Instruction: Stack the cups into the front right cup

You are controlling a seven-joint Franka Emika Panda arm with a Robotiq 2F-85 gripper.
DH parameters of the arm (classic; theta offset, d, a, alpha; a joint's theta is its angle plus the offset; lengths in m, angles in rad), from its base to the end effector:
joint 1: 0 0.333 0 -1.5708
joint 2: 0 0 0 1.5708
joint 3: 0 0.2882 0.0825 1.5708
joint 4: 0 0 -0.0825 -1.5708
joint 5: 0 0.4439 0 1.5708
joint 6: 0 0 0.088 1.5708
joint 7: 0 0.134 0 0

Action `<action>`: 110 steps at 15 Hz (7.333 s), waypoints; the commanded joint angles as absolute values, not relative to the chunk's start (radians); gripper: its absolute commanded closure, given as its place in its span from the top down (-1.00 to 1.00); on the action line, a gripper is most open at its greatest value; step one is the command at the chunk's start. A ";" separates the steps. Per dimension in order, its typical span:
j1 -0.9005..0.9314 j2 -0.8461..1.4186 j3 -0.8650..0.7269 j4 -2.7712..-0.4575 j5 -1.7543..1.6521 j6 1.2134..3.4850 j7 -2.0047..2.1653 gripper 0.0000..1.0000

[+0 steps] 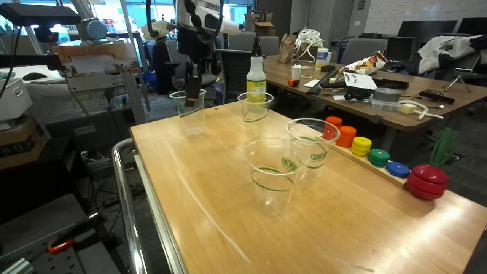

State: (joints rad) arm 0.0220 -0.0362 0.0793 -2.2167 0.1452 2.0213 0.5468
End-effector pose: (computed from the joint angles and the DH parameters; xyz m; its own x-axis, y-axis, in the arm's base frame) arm 0.5453 0.0673 0.2918 0.8515 -0.4853 -0.1988 -0.4977 -0.8672 -0.0146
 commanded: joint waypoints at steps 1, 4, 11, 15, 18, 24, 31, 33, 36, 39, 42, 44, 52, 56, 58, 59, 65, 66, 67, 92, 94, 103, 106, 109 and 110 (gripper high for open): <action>0.012 -0.047 0.046 -2.130 0.222 1.883 0.546 -0.97; -0.005 -0.075 0.017 -2.072 0.262 1.808 0.555 -0.97; -0.053 -0.051 -0.033 -1.950 0.260 1.844 0.609 -0.97; -0.066 -0.004 -0.049 -1.897 0.276 1.861 0.641 -0.97; -0.069 0.037 -0.057 -1.867 0.274 1.888 0.656 -0.97; -0.068 0.094 -0.071 -1.821 0.270 1.890 0.674 -0.97; -0.070 0.106 -0.078 -1.840 0.259 1.884 0.661 -0.97; -0.068 0.114 -0.077 -1.842 0.262 1.880 0.656 -0.97; -0.065 0.123 -0.076 -1.846 0.252 1.884 0.648 -0.36; -0.063 0.124 -0.077 -1.847 0.244 1.887 0.649 0.06; -0.062 0.124 -0.077 -1.848 0.237 1.882 0.657 0.51; -0.057 0.127 -0.077 -1.849 0.214 1.877 0.676 0.81; -0.044 0.214 -0.080 -1.832 0.144 1.865 0.767 1.00; -0.040 0.251 -0.083 -1.830 0.146 1.852 0.785 0.60; -0.040 0.263 -0.083 -1.830 0.154 1.853 0.793 0.31; -0.040 0.266 -0.084 -1.829 0.158 1.855 0.797 0.17; -0.048 0.257 -0.091 -1.838 0.187 1.870 0.867 -0.78; -0.049 0.255 -0.093 -1.840 0.188 1.873 0.879 -0.92; -0.052 0.253 -0.096 -1.842 0.193 1.872 0.890 -1.00; -0.271 -0.473 -0.190 -2.333 0.384 2.135 0.743 -0.96; -0.275 -0.461 -0.187 -2.361 0.383 2.166 0.744 -0.96; -0.280 -0.323 -0.154 -2.355 0.282 2.318 0.815 -0.96; -0.284 -0.333 -0.158 -2.357 0.257 2.344 0.835 -0.96; -0.288 -0.345 -0.165 -2.365 0.260 2.348 0.835 -0.96; -0.291 -0.345 -0.165 -2.366 0.257 2.350 0.837 -0.96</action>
